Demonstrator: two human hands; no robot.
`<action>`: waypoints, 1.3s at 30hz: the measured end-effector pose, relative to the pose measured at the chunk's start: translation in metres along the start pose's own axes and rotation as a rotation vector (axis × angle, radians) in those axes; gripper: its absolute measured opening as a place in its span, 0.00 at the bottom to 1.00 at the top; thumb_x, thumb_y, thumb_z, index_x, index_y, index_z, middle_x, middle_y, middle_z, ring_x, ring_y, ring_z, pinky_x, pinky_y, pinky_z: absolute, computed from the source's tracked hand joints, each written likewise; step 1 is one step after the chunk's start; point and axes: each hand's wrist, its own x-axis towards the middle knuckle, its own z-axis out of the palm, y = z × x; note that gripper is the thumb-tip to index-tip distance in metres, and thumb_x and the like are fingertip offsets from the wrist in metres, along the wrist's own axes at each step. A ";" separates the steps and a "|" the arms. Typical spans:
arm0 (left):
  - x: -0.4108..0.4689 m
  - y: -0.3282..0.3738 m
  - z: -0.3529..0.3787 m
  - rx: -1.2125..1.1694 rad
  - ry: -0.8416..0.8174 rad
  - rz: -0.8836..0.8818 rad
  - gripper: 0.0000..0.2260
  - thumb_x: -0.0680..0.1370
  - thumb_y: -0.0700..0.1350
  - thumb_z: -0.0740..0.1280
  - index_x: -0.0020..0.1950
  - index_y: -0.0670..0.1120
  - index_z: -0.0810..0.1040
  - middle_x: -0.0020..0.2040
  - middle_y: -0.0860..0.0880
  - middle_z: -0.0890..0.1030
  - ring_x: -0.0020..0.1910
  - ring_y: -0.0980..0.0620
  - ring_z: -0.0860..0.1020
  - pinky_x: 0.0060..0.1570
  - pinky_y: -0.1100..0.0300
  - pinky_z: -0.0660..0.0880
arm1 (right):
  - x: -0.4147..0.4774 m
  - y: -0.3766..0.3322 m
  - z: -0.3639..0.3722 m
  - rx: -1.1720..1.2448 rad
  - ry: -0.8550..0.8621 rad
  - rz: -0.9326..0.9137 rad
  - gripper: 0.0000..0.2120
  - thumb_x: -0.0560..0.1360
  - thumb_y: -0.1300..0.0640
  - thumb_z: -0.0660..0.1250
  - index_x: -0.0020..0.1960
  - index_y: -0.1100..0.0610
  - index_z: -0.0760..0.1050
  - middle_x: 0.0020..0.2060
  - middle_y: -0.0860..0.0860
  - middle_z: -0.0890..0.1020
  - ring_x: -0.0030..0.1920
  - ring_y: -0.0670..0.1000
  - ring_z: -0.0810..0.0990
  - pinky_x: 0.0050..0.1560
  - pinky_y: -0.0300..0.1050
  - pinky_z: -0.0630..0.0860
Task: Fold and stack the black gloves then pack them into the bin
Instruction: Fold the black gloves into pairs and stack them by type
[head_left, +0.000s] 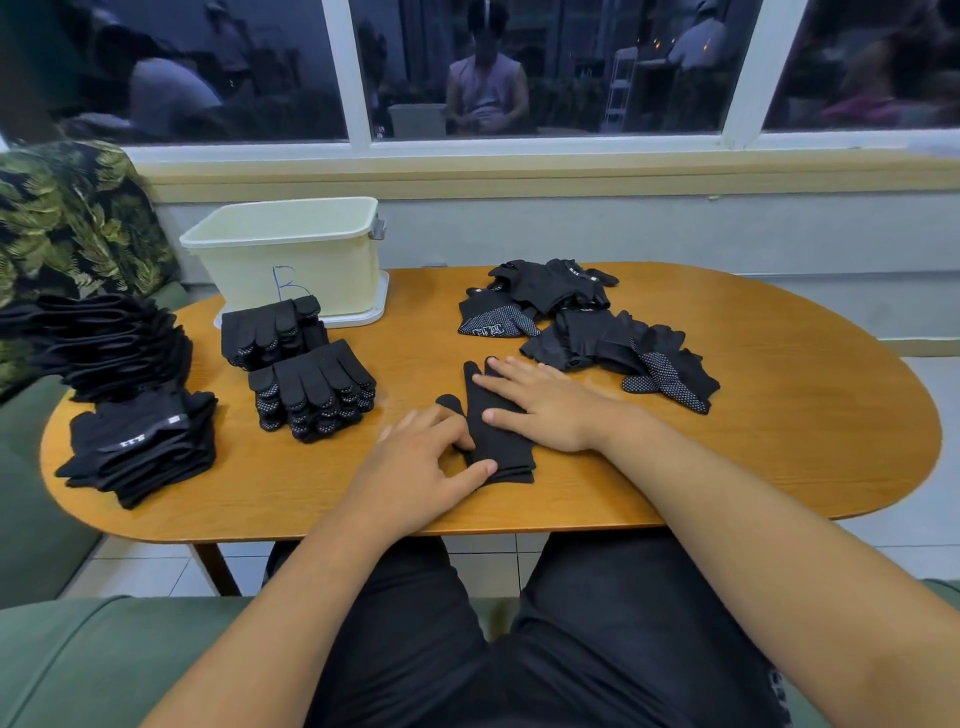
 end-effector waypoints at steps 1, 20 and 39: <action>0.000 0.000 0.000 0.001 -0.001 -0.001 0.15 0.78 0.70 0.65 0.52 0.60 0.76 0.57 0.63 0.75 0.61 0.58 0.72 0.65 0.50 0.70 | 0.002 0.003 -0.001 -0.002 0.008 0.029 0.35 0.84 0.27 0.48 0.87 0.39 0.51 0.87 0.44 0.49 0.86 0.48 0.45 0.85 0.56 0.45; -0.005 -0.007 0.001 -0.126 0.081 -0.144 0.17 0.75 0.61 0.68 0.63 0.62 0.73 0.53 0.64 0.77 0.59 0.59 0.74 0.64 0.48 0.76 | -0.086 -0.032 0.018 0.182 0.377 -0.097 0.12 0.79 0.40 0.69 0.60 0.40 0.83 0.60 0.33 0.81 0.65 0.39 0.74 0.66 0.52 0.74; -0.002 0.000 0.000 0.028 0.068 -0.085 0.18 0.76 0.62 0.66 0.65 0.61 0.75 0.54 0.63 0.75 0.59 0.57 0.73 0.61 0.50 0.72 | -0.087 -0.036 0.021 0.122 0.513 -0.116 0.12 0.84 0.42 0.65 0.59 0.44 0.85 0.54 0.36 0.86 0.57 0.40 0.80 0.54 0.48 0.80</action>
